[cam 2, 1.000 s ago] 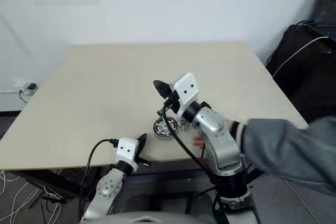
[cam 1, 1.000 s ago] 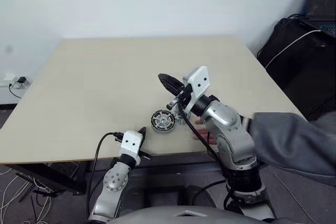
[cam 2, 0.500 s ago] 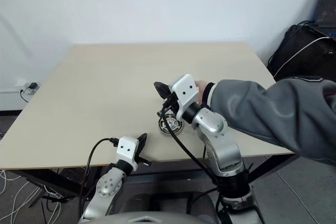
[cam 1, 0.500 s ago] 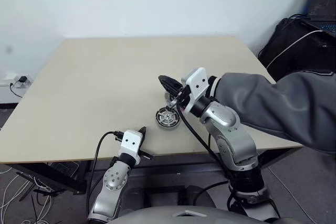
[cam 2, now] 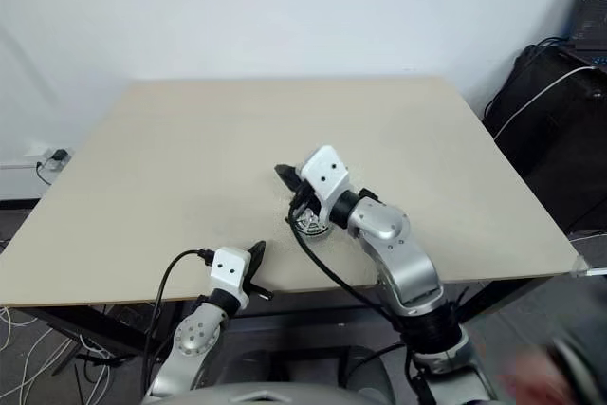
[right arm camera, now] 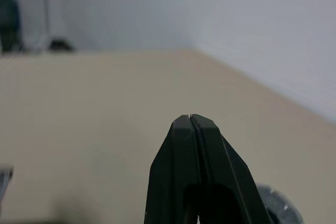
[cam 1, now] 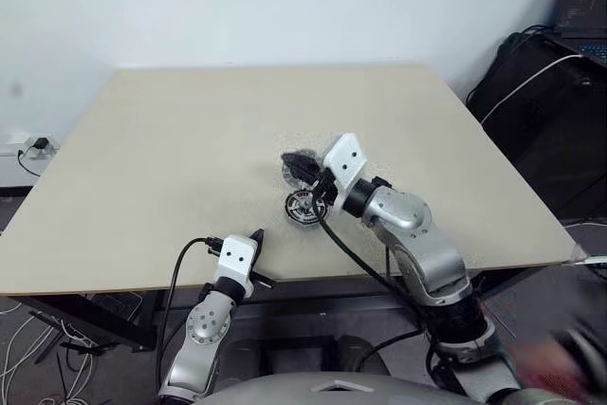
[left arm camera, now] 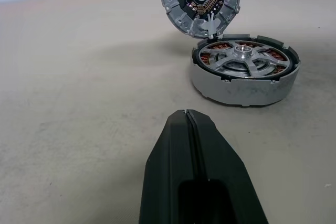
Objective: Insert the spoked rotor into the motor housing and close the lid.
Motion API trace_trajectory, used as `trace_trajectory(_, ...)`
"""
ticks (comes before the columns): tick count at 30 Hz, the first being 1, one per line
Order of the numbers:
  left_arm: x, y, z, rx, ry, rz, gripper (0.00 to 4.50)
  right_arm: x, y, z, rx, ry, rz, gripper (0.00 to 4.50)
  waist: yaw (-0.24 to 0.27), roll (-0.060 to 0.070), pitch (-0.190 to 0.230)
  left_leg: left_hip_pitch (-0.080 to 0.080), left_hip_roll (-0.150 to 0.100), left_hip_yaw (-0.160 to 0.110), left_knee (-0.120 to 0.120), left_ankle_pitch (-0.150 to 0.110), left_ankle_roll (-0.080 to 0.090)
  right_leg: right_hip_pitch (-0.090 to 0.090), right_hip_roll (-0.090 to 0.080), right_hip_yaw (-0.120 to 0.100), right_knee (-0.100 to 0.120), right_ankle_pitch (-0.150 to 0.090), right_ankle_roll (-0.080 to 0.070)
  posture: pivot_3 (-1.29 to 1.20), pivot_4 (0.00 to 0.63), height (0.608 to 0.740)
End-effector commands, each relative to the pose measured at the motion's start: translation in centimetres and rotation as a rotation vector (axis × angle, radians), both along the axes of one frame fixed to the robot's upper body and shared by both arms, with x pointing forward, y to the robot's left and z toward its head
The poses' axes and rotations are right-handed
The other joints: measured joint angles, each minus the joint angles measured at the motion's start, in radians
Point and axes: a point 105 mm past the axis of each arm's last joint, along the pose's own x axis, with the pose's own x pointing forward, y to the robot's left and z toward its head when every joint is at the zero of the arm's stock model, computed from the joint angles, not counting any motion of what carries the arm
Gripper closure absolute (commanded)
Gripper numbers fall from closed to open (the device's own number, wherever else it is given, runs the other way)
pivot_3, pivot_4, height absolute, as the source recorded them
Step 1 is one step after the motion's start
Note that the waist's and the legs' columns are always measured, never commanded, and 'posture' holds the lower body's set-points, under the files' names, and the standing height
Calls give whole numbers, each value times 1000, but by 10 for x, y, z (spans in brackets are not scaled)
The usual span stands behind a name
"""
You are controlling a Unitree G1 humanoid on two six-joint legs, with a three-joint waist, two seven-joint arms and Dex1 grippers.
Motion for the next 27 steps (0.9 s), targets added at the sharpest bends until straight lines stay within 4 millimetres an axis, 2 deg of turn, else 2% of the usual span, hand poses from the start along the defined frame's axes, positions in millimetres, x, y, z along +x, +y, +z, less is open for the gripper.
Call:
trace_trajectory(1,4,-3,12,-10,-46,-9,4500,4,-6,-18,-240,-27,83,4465,1,-1,1,0,0,0,0,0,0,0,0,0,0,0,0,0,0,740)
trace_trajectory(9,4,-2,11,-15,-44,5,4500,15,-29,-69,-645,48,300,4465,0,-2,2,0,0,-1,0,0,0,0,1,-1,0,0,-1,0,0,740)
trace_trajectory(13,3,-1,10,-17,-42,18,4500,23,-32,-79,-722,72,346,4465,1,-2,2,0,0,-1,0,0,1,0,2,-2,0,0,0,0,0,740)
trace_trajectory(16,3,0,10,-18,-42,26,4500,30,-31,-83,-751,78,360,3856,1,-2,2,0,0,-1,0,1,1,0,2,-2,0,0,0,0,0,740)
trace_trajectory(23,3,1,11,-21,-46,40,4500,37,-34,-94,-840,100,399,1594,2,-2,2,0,0,0,0,1,1,1,4,-2,1,0,0,0,0,740)
trace_trajectory(27,2,1,10,-24,-44,48,4500,34,-37,-101,-878,136,437,1594,1,-2,2,0,0,0,0,1,1,0,4,-1,1,0,0,0,0,740)
